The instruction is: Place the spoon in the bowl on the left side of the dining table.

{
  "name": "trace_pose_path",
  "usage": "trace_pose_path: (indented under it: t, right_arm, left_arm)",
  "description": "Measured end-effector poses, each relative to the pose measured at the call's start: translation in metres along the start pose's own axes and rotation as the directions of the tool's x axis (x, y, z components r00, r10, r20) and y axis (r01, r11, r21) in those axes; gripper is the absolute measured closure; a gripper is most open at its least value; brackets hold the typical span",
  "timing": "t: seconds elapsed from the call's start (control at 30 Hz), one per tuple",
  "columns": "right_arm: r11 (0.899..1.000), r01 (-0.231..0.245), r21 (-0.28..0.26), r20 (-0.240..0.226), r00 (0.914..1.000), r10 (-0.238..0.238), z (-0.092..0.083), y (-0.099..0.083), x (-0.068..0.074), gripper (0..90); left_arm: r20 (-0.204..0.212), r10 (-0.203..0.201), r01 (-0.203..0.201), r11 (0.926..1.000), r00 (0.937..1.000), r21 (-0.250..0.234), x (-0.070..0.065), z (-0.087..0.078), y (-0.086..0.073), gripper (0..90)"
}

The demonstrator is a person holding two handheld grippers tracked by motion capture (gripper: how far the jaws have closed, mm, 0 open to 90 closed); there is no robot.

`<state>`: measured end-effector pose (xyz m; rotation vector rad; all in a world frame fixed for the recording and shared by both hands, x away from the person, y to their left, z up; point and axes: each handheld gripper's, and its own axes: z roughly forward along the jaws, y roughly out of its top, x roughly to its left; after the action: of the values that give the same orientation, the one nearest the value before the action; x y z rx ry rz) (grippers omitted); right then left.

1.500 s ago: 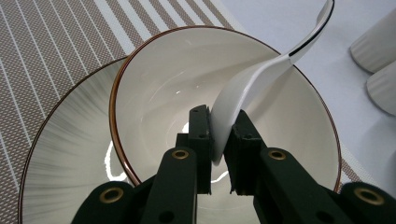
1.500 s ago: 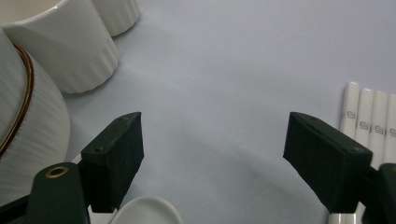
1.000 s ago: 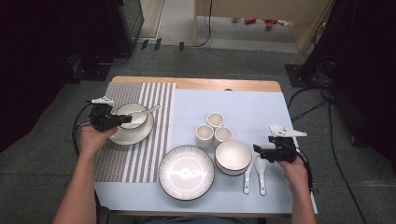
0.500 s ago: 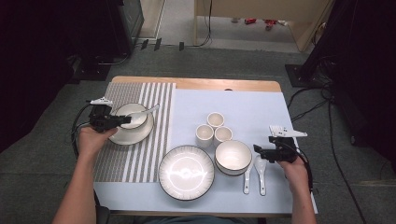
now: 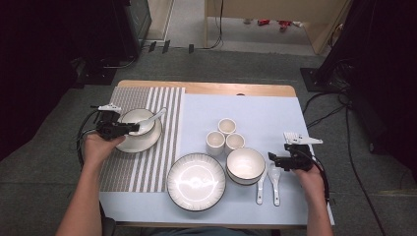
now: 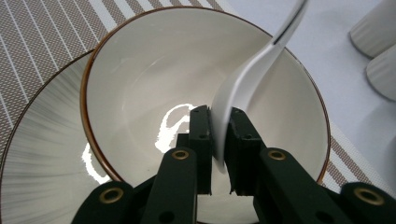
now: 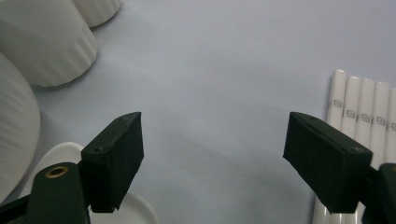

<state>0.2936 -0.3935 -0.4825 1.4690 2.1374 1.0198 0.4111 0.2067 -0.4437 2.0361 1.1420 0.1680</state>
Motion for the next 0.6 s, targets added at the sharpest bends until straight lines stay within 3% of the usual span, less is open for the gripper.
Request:
trace_pose_path:
  t: [0.17, 0.6]
  right_arm:
    - [1.000, -0.012, 0.010, 0.009, 0.9999, 0.011, 0.0017, -0.0024, -0.0036, 19.7]
    - [1.000, -0.017, 0.011, 0.013, 0.9998, 0.017, 0.0029, -0.0048, -0.0067, 19.7]
  left_arm:
    - [0.005, 0.006, -0.006, 0.9998, 1.0000, 0.017, 0.0002, 0.0014, -0.0001, 88.3]
    - [-0.010, -0.005, 0.005, 0.9998, 0.9999, -0.019, 0.0009, -0.0038, 0.0015, 81.7]
